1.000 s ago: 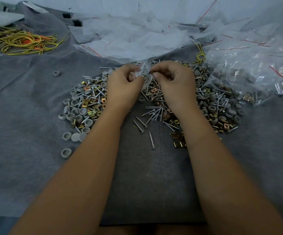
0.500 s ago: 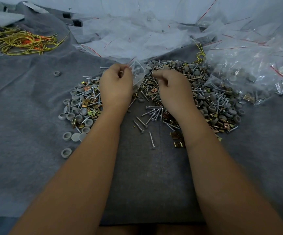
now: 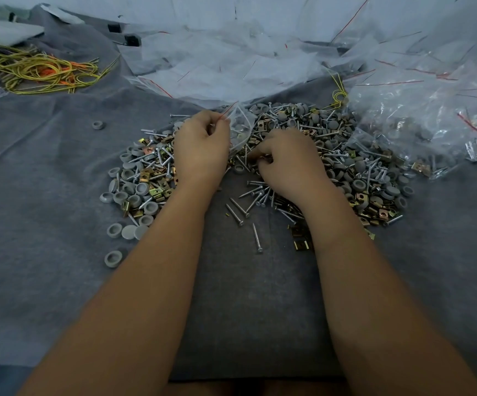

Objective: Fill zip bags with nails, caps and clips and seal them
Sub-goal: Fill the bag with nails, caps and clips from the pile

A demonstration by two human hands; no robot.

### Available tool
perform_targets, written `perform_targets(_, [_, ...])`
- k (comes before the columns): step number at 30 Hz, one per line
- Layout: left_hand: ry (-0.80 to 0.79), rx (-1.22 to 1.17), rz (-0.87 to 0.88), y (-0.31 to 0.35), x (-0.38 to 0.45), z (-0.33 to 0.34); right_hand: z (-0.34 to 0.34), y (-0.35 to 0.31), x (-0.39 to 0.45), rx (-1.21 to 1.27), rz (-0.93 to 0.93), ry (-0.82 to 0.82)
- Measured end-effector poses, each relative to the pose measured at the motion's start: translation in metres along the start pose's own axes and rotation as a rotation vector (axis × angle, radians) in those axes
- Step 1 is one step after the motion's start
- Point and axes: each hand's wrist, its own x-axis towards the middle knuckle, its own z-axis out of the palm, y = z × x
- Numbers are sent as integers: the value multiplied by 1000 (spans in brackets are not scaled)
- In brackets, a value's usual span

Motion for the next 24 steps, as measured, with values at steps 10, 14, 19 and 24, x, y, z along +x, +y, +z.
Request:
perform_targets(10, [-5,-12,3,0,0,-1,-1,-7,0,186,52,-34])
perform_targets(14, [-12,-12,1,1,-1,-2,-1,-7,-1,126,31,-32])
perform_targets(19, [-13,-18,-1,2,-1,-2,0,-7,-1,228,114,83])
perform_targets(24, [-17,-18,-3,1,-1,-1,-3,2,-2,104,221,261])
